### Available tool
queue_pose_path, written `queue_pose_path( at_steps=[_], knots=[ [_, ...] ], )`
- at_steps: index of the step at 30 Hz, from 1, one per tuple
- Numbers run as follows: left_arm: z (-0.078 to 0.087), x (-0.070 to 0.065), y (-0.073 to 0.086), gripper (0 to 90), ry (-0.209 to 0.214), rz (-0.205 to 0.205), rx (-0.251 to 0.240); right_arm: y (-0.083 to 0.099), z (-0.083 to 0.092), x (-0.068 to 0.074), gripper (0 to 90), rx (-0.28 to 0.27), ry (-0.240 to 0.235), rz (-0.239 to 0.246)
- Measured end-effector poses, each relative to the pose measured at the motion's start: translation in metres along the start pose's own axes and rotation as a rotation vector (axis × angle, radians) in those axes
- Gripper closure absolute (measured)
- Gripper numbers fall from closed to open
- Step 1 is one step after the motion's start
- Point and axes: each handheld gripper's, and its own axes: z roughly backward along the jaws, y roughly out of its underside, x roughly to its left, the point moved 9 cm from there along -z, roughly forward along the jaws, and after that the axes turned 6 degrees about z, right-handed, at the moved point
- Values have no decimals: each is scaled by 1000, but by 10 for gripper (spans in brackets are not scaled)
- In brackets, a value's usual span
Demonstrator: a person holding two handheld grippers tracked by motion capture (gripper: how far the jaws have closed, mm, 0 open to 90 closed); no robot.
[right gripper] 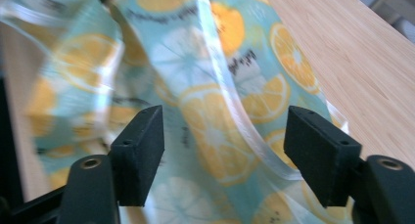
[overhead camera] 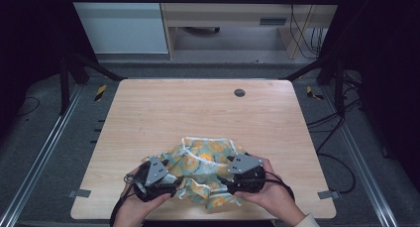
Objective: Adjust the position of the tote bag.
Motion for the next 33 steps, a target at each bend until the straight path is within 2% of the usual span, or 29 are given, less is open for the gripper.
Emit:
queue_pose_path(
  at_steps=[4, 6, 9, 13, 15, 17, 19, 25, 29, 33],
  knots=[
    [-1, 0, 0, 286, 3, -1, -2, 8, -8, -2, 243, 30, 24, -1],
    [-1, 0, 0, 284, 6, -1, -1, 11, -11, -1, 293, 51, 31, 17],
    [-1, 0, 0, 284, 2, -3, -4, 13, -12, -4, 505, 71, 61, 39],
    [-2, -1, 0, 284, 4, 2, -7, 12, -8, -10, 746, 60, 73, 21],
    [-2, -1, 2, 284, 3, -8, 1, 10, -4, -10, 810, 46, 56, 14],
    [-3, -1, 3, 283, 1, -7, 2, 5, -1, -11, 843, 30, 52, 15],
    [-3, 0, 5, 278, -1, -22, 17, -1, 4, -10, 867, 10, 39, 6],
    [-3, 4, 9, 264, -27, -43, 28, -31, 20, -13, 867, -63, -8, -23],
    [-4, 8, 11, 263, -49, -54, 39, -49, 31, -19, 895, -98, -6, -30],
    [-5, 17, 15, 264, -73, -64, 60, -59, 33, -31, 900, -97, 16, -28]
  ],
)
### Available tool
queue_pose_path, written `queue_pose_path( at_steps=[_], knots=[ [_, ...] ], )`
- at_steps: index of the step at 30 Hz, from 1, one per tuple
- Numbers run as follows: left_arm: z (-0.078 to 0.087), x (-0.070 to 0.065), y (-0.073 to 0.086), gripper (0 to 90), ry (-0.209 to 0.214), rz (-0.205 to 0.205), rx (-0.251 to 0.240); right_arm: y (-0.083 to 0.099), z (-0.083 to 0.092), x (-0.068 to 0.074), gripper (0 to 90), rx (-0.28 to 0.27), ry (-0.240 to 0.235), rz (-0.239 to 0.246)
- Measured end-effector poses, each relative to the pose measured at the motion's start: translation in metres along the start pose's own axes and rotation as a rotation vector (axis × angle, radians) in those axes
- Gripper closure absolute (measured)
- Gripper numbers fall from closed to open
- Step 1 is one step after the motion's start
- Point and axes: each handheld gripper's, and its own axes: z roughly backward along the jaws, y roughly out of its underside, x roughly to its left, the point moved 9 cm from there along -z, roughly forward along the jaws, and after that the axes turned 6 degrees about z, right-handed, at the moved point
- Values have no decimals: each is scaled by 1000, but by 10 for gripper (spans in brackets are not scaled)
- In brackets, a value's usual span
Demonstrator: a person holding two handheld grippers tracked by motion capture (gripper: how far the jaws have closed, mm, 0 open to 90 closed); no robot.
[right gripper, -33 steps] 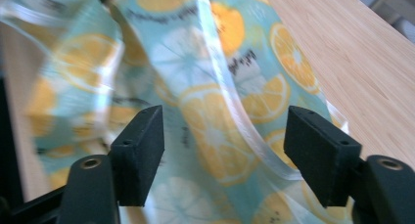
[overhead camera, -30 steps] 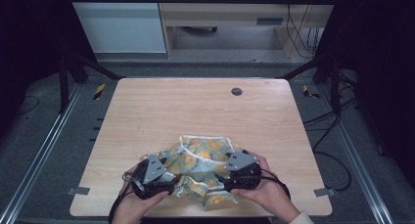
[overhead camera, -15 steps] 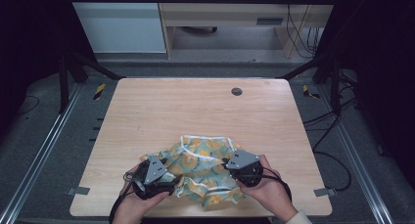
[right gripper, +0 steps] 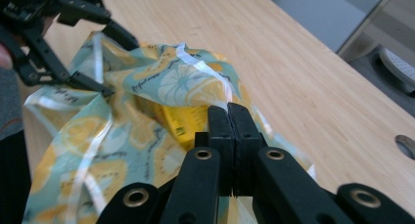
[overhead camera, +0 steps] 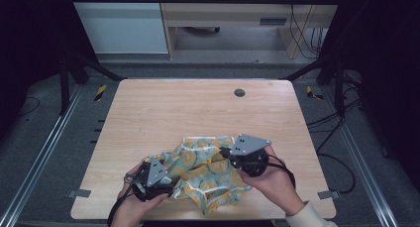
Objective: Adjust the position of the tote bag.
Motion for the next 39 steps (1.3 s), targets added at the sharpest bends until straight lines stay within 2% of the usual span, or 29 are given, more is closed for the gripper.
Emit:
queue_pose_path(
  at_steps=[2, 4, 7, 11, 15, 18, 23, 27, 29, 32, 34, 35, 39],
  knots=[
    [2, 2, -2, 263, -2, 21, -20, -3, -1, -5, 900, 0, 2, -23],
    [8, 1, -8, 265, -1, 21, -57, -5, -4, -6, 900, 9, -14, -37],
    [20, -5, -24, 269, 13, 30, -120, -8, -10, -5, 900, 17, -24, -37],
    [32, -15, -41, 283, 38, 1, -170, -11, -18, -6, 900, 17, -36, -48],
    [31, -33, -47, 357, 126, -9, -155, -15, -22, -7, 900, 10, -47, -65],
    [19, -43, -45, 446, 172, -19, -109, -17, -24, -7, 900, 9, -51, -66],
    [1, -48, -38, 513, 165, -56, -37, -18, -25, -6, 900, 11, -56, -63],
    [-10, -49, -36, 519, 161, -56, -13, -19, -24, -7, 900, 12, -55, -62],
    [-14, -51, -34, 545, 169, -70, -3, -20, -24, -9, 900, 8, -52, -62],
    [-16, -53, -30, 631, 171, -109, 19, -23, -25, -12, 900, 6, -46, -63],
    [-15, -53, -28, 737, 172, -127, 21, -24, -27, -16, 900, 8, -39, -64],
    [-15, -55, -27, 775, 185, -114, 19, -25, -29, -18, 900, 7, -37, -65],
    [-9, -55, -27, 893, 209, -117, 10, -21, -37, -30, 900, 12, -20, -91]
  ],
)
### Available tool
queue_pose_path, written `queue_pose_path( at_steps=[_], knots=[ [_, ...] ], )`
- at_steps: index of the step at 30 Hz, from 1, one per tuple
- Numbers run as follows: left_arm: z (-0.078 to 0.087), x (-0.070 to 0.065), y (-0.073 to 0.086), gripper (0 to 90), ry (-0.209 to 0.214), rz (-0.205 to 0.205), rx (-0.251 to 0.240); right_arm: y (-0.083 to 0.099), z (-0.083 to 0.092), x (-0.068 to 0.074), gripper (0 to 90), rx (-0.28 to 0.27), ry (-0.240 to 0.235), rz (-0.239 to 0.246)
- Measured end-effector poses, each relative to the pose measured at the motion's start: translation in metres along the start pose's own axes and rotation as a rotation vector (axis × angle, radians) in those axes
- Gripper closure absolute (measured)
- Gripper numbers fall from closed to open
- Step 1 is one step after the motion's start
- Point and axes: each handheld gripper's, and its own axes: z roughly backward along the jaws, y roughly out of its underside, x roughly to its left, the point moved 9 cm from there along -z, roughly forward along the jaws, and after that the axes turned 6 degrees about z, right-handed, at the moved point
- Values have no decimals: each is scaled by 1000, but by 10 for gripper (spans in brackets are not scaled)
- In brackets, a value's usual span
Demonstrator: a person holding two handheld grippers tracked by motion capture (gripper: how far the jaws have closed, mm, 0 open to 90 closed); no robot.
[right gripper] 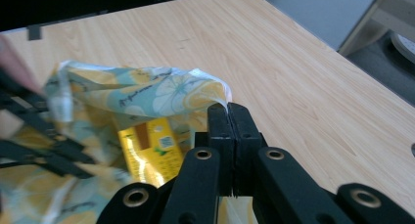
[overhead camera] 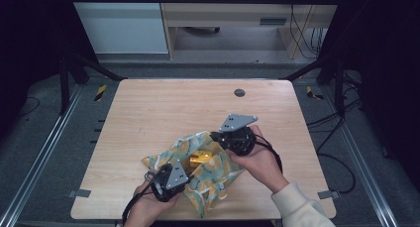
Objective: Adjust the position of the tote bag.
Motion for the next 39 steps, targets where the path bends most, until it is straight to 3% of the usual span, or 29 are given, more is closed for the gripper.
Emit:
queue_pose_path(
  at_steps=[7, 14, 18, 25, 39],
  knots=[
    [6, -12, 15, 900, 49, -26, 27, 19, -17, -32, 900, 32, 36, -69],
    [0, -13, 24, 900, 56, -34, 56, 40, -29, -61, 900, 60, 64, -141],
    [-3, -12, 28, 900, 56, -25, 70, 53, -35, -69, 900, 89, 75, -160],
    [-9, -14, 36, 900, 64, -45, 112, 78, -42, -79, 900, 133, 87, -196],
    [-9, -11, 43, 900, 66, -36, 144, 109, -38, -97, 900, 177, 116, -229]
  ],
)
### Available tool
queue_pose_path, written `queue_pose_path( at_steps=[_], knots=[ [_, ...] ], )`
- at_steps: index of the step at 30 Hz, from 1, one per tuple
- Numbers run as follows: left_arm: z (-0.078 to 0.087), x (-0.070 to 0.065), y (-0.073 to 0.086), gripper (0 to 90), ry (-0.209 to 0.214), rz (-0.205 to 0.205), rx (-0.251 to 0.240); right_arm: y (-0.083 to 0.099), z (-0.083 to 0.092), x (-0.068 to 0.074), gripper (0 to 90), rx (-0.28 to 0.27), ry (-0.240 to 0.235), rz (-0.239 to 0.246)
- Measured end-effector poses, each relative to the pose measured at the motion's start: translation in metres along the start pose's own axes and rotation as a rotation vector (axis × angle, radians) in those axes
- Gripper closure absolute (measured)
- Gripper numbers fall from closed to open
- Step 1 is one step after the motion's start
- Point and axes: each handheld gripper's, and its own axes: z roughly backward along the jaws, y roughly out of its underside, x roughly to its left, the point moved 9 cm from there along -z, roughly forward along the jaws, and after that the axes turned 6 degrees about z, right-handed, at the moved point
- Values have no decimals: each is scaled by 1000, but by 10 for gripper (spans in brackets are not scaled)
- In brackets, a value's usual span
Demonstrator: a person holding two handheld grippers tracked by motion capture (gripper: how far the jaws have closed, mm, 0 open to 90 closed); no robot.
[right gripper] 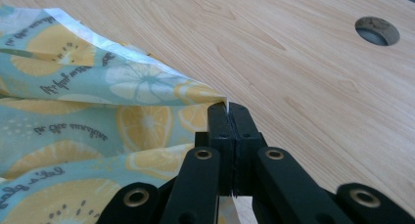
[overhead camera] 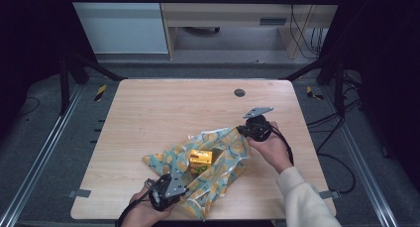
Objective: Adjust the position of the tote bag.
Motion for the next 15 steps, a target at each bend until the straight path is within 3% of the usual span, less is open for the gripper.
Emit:
queue_pose_path(
  at_steps=[15],
  knots=[
    [-1, -3, 4, 900, 6, -13, 18, 13, -10, -13, 900, 49, 33, 10]
  ],
)
